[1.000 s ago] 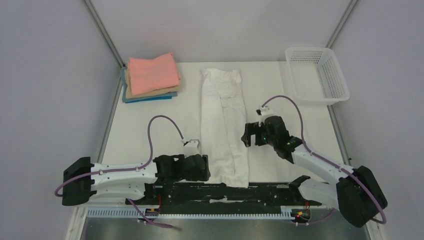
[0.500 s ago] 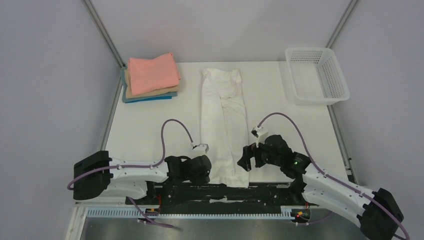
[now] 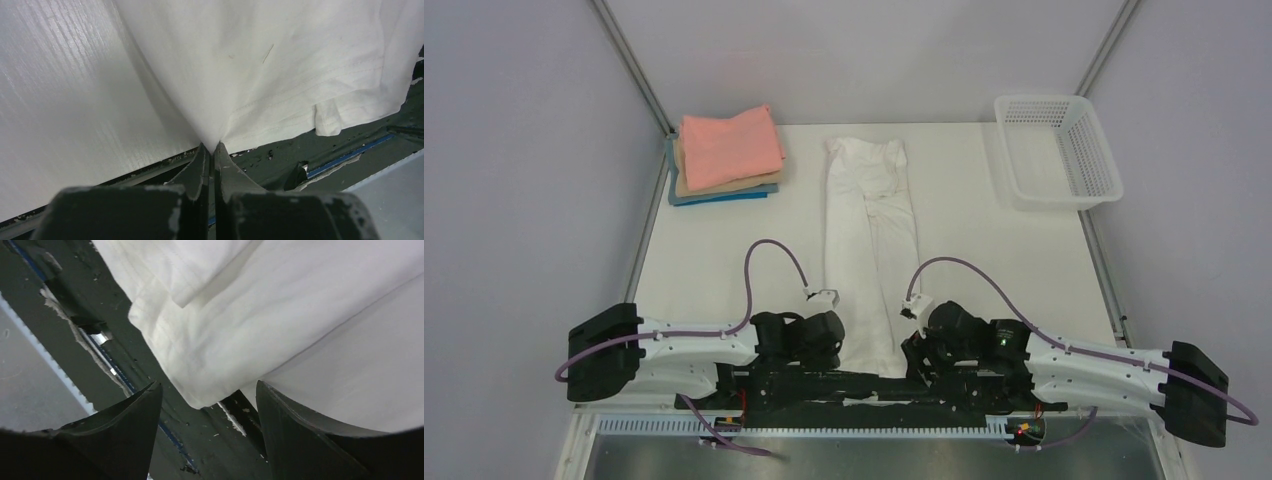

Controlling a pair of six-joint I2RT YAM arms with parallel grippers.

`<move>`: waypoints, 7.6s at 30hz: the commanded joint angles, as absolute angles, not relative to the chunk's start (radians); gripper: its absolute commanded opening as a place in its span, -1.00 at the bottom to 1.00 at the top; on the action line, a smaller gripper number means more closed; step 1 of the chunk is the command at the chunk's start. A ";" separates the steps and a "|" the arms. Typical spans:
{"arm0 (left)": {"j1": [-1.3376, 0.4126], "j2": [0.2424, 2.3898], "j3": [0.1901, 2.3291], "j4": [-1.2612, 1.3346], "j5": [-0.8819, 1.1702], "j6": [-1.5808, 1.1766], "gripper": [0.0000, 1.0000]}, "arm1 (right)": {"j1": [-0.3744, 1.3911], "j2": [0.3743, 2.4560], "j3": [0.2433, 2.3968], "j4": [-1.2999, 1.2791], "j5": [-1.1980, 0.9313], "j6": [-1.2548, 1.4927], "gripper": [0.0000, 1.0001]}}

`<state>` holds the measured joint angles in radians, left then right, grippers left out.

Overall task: Fold and stack the t-shirts
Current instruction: Grab the bottom of the folded rectangular tshirt with both arms, then fold the folded rectangular tshirt in 1/3 of the way, then grab one side of the 2/3 rectangular tshirt with both arms, then fold the long partially folded tshirt into a neat square

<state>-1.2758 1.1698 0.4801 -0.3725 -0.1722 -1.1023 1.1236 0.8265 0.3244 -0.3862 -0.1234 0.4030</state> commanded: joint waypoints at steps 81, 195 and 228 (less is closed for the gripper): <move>-0.428 1.667 1.148 -0.288 -0.014 -0.707 0.62 | 0.419 1.561 0.797 0.338 -0.069 0.231 0.96; -0.410 1.633 1.374 -0.317 0.037 -0.716 -0.95 | 0.496 1.274 0.827 0.378 0.163 0.221 -1.00; -0.302 2.330 2.127 -0.447 0.156 -0.528 0.44 | 0.243 2.022 1.262 0.479 -0.142 0.382 0.55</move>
